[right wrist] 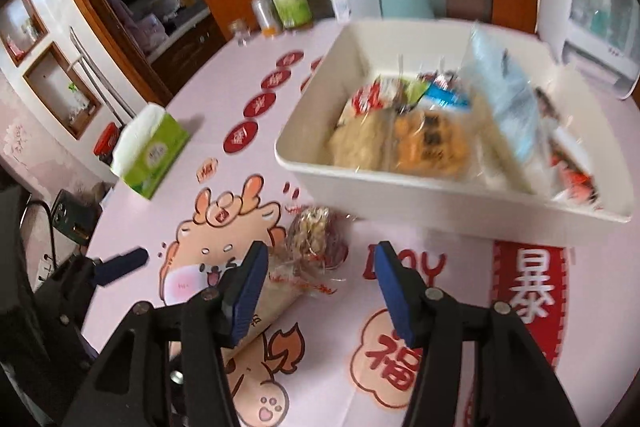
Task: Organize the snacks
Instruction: 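Move both grippers to the clear nut bag and brown paper biscuit pack, then grasp the clear nut bag with the right gripper while the left grasps the brown biscuit pack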
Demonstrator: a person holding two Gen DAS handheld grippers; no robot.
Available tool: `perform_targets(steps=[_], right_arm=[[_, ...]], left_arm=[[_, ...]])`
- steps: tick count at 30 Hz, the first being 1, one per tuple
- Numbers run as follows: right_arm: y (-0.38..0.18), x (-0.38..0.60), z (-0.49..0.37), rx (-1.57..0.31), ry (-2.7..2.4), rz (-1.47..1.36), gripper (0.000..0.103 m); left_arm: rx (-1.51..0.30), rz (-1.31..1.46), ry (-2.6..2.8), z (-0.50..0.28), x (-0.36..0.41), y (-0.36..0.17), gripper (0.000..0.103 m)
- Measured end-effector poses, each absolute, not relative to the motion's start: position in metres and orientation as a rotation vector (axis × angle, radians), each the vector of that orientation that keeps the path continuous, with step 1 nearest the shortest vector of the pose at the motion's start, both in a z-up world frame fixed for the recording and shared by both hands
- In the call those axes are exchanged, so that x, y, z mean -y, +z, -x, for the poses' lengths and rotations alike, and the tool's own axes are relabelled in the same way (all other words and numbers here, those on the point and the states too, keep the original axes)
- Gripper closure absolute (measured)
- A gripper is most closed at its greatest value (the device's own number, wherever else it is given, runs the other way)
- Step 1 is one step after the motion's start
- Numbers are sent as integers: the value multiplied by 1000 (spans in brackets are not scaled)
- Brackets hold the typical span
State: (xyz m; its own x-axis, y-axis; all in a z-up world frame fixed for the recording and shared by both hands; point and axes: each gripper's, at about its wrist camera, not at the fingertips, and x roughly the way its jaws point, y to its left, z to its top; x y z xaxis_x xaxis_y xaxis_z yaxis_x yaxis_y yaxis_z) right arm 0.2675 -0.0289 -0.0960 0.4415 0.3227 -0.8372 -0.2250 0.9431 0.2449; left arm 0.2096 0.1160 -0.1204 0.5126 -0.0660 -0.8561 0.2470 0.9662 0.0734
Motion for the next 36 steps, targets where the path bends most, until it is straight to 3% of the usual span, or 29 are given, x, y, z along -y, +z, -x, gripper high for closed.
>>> perform_targets(steps=[12,17,19,33,36], right_arm=[[-156,-3,-300,-1167,309,-103,47],[-163,-8,-304,-1156,320,-118,48],[-167,-7,-306,-1169,317,-123,57],[-164,33,-297,-1148,285,-139,59],[-165,39,-292,-1148,279,-132,59]], left_arm=[[-1122,-117,-235,-221,-122,-166,10],[-1135,-107,-249,-224,-120,-172,10],[-1140,-101,-251,-225,-120,-174,10],[-1124,-132,-229,-230,-109,-181,11],[-1115,-127,-220,-230,-111,-179,20]])
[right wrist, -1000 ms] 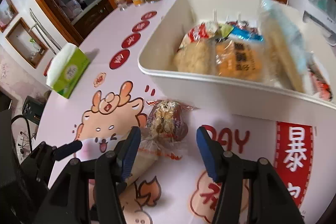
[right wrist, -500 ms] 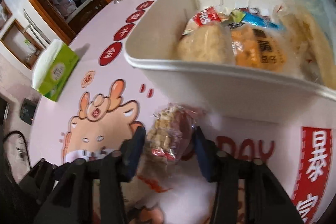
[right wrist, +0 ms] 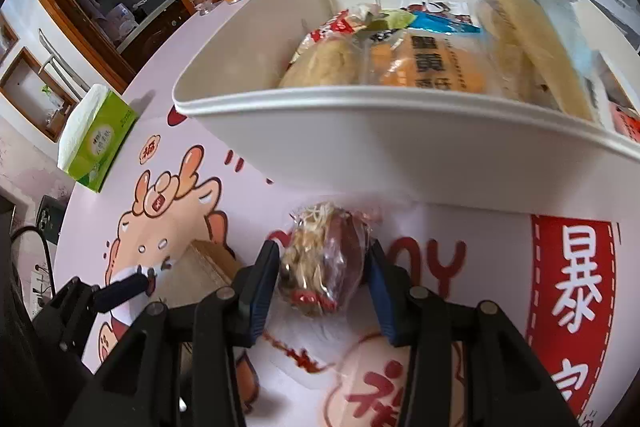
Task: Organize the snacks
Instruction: 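Grasp the clear nut bag with the right gripper while the left grasps the brown biscuit pack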
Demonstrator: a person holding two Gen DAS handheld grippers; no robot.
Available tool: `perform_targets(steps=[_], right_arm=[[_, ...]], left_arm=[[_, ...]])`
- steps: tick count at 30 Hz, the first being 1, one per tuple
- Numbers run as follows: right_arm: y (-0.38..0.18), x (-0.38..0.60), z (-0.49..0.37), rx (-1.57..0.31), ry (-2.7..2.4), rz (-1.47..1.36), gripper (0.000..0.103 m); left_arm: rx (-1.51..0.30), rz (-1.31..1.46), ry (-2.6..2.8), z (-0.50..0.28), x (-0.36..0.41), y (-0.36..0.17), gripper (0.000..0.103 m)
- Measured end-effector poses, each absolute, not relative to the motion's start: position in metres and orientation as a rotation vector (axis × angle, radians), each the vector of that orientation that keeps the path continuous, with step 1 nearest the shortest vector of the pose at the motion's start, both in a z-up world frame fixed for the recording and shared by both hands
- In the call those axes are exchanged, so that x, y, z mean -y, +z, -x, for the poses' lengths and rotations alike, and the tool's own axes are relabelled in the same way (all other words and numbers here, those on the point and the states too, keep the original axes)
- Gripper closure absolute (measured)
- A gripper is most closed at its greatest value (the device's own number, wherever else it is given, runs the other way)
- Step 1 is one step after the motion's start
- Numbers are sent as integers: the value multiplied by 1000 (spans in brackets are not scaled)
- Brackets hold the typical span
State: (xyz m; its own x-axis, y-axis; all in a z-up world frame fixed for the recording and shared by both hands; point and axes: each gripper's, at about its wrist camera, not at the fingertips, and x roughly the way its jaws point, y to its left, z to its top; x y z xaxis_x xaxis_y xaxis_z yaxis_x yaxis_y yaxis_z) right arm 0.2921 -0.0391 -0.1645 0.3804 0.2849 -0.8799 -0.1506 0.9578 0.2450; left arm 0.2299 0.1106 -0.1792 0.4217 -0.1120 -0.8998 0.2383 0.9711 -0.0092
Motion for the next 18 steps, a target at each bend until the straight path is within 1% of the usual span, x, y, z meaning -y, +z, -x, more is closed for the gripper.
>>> perform_targets(steps=[2,3,6,8,18], right_arm=[[-164,44,-288,-1149,276,-124,59],[-164,45,-286,-1148,273,-119,59],[-164,51,-280,-1151,266,-109,59],[-164,56,-276,-1157,262,-108,59],[-158,89,-257,-1171,230,-126,59]], left_arm=[[-1112,-122,-211,-231,-111,-177,36],[-1115,-122,-204,-231,-111,-176,39],[-1131,-119,-184,-231,-110,-175,41],[-1132,-129,-178,-230,-108,-175,45],[-1148,-206,-103,-230,-90,-167,46]])
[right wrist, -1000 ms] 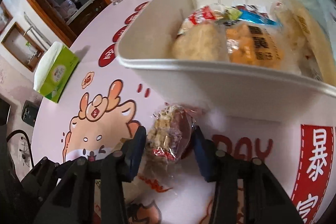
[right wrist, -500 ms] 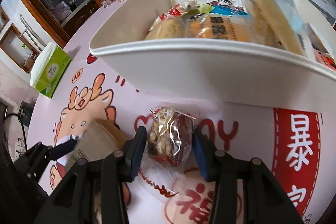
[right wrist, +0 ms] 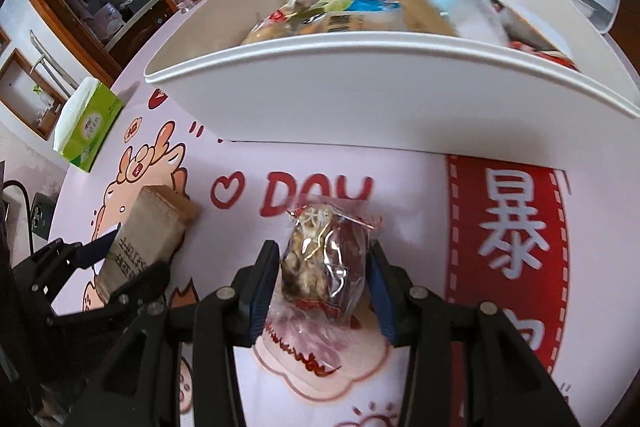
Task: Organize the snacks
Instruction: 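Grasp the clear nut bag with the right gripper while the left grasps the brown biscuit pack, then carry both packs over the white tray and open both grippers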
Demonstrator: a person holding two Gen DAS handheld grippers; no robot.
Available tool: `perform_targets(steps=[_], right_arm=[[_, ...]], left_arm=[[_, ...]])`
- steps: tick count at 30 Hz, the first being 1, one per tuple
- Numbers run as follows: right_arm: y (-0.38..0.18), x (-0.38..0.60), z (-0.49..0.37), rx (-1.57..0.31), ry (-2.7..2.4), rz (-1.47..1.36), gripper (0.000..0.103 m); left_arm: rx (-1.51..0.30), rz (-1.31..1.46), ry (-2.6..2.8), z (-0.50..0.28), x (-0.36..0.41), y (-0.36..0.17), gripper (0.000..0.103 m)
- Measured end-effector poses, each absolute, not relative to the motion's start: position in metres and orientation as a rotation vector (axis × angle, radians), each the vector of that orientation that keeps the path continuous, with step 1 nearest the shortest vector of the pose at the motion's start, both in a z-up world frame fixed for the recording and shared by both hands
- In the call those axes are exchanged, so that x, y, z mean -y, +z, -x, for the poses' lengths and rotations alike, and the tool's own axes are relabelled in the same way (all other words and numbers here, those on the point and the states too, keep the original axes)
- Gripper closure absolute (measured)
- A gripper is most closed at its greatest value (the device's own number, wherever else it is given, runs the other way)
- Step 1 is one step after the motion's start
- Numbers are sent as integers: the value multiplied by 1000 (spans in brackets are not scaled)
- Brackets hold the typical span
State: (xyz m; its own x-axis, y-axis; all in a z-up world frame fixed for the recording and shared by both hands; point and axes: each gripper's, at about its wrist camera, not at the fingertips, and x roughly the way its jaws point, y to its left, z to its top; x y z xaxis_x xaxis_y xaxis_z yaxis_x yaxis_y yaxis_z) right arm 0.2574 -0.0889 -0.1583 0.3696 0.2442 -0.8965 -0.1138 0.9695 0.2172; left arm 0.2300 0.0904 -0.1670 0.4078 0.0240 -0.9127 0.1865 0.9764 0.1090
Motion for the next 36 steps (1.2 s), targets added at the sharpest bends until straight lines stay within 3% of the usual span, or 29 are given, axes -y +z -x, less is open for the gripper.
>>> perform_targets(steps=[11,19,26,32,36], right_arm=[[-105,138,-216,-1048,246,-78,59],[-12,169,-203,-805,227,-54,59],[72,152,-252,-616,203,-60,59],[102,130,-310,-539,169,-112,58],[73,125,-358,-649,125,-138,57]], left_arm=[[-1039,-218,-105,-236,-66,-93,46],[-908,-176,-98,-259,-46,-16,46],[-788,-131,-80,-288,-26,47,45],[-779,-147,-59,-323,-6,46,45],[-827,-92,-27,-352,-9,19,45]])
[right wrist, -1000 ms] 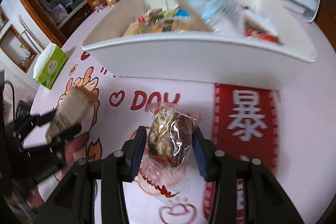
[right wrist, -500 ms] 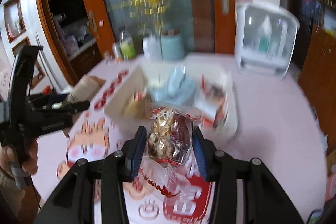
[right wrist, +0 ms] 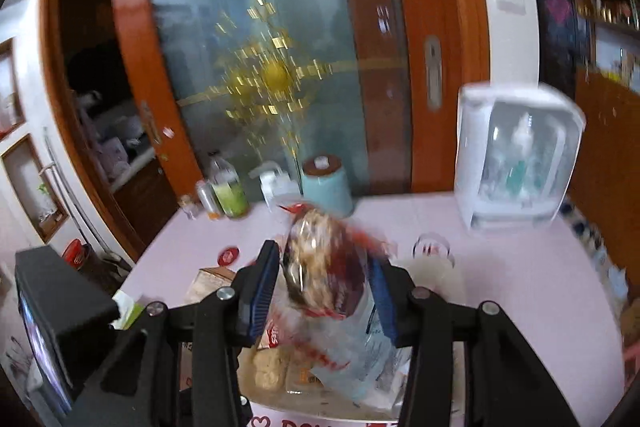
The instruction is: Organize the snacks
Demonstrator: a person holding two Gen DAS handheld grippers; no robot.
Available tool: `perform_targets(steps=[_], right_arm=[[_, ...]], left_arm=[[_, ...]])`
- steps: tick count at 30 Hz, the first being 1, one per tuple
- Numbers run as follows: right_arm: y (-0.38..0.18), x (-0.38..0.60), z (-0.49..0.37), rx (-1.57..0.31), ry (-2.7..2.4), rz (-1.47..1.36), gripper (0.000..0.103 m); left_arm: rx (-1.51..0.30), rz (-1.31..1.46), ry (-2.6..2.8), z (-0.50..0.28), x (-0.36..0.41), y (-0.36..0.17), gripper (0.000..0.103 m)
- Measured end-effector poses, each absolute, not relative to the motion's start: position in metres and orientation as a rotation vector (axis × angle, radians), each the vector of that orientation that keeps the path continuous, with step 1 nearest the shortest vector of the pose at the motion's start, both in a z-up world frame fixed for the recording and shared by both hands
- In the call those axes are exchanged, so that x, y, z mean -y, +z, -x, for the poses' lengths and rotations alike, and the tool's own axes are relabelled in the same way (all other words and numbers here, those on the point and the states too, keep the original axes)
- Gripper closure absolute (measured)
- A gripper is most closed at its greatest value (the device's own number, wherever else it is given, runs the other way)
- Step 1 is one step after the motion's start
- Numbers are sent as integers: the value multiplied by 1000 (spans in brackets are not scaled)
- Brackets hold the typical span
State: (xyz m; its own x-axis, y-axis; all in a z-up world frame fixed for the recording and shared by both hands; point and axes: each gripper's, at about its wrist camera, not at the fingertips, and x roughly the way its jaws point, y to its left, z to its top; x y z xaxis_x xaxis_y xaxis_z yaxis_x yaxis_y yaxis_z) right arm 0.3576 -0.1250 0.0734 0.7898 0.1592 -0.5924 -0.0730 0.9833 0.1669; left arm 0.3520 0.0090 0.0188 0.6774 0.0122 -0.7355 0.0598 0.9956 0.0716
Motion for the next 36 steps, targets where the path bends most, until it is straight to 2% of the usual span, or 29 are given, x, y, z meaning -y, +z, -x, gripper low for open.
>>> perform_targets(steps=[1,3,4,5,10,16,21,29,36], right_arm=[[65,124,-364,-675,137,-140,56],[46,121,-378,-735,138,-127,55],[36,120,-380,-754,123,-110,54],[29,118,-382,-769,106,-90,53],[9,115,-377,-785,106,-62,39],[9,119,-358,-787,106,-71,39],[21,122,-331,-776,91,-86,39],[54,126,-269,-718,101,-116,39],[81,125,-202,-667,89,-49,39]], left_arm=[[-830,-83,-13,-357,-10,11,44],[-859,-72,2,-369,-13,-11,33],[-879,-66,-6,-374,-14,-20,21],[-913,-56,-17,-380,-16,-32,15],[-999,-45,-35,-384,-21,-62,15],[-999,-57,-66,-366,-23,-54,14],[-941,-78,-112,-332,-23,-20,14],[-816,-97,-174,-264,-22,43,3],[-745,-104,-205,-203,-25,78,1]])
